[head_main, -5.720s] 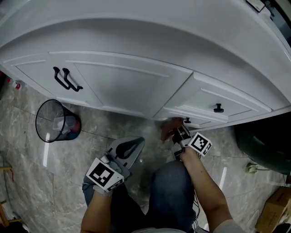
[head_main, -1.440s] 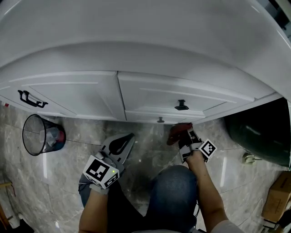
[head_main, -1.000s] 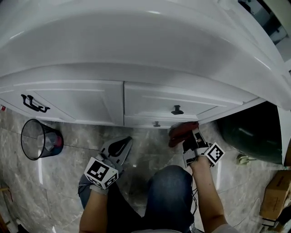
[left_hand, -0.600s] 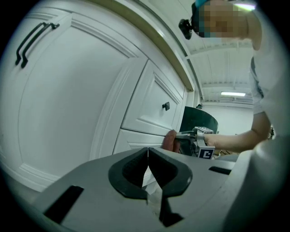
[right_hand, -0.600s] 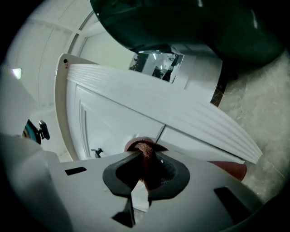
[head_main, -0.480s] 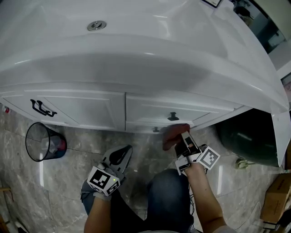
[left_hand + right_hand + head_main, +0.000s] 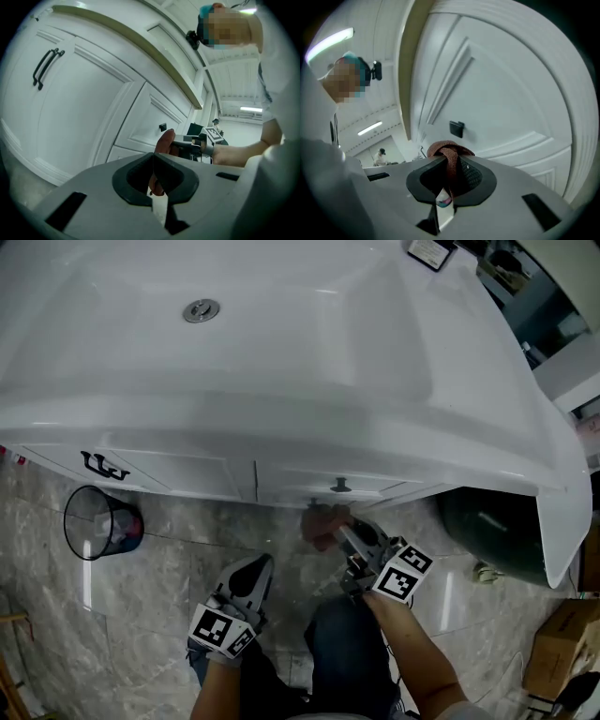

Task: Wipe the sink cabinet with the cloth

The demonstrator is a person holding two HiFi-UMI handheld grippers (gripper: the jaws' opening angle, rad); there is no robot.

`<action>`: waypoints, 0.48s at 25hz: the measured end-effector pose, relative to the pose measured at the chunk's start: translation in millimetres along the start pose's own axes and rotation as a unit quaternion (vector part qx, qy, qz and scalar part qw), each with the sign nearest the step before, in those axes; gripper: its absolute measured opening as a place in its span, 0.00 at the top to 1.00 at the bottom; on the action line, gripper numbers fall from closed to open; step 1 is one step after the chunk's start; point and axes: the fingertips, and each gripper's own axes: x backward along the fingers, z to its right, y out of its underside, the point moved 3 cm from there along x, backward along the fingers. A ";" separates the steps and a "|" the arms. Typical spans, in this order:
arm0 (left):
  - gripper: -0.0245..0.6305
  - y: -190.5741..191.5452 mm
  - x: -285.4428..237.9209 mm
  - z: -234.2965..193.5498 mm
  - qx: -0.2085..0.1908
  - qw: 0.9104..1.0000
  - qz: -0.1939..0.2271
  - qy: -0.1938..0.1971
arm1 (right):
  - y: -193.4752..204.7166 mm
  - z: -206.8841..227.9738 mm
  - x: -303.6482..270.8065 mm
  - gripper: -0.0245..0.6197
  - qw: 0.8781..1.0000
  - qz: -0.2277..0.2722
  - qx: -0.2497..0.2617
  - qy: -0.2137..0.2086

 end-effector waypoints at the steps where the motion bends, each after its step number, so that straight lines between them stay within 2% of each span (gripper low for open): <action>1: 0.95 -6.3 4.9 4.9 -0.007 1.000 -0.007 -0.004 | -1.6 -9.4 -0.6 0.89 1.000 -0.010 0.019 0.001; 4: 0.94 -29.5 18.7 17.2 -0.039 0.999 -0.029 -0.005 | -4.4 -33.3 -4.4 0.89 0.999 -0.035 0.033 0.007; 7: 0.95 -59.7 36.1 30.7 -0.031 0.999 -0.033 -0.009 | -12.1 -65.5 -1.0 0.89 0.998 -0.048 0.049 0.008; 12: 0.94 -114.8 65.4 54.3 -0.040 0.998 -0.049 -0.030 | -47.1 -127.5 3.9 0.89 0.992 -0.070 0.108 -0.006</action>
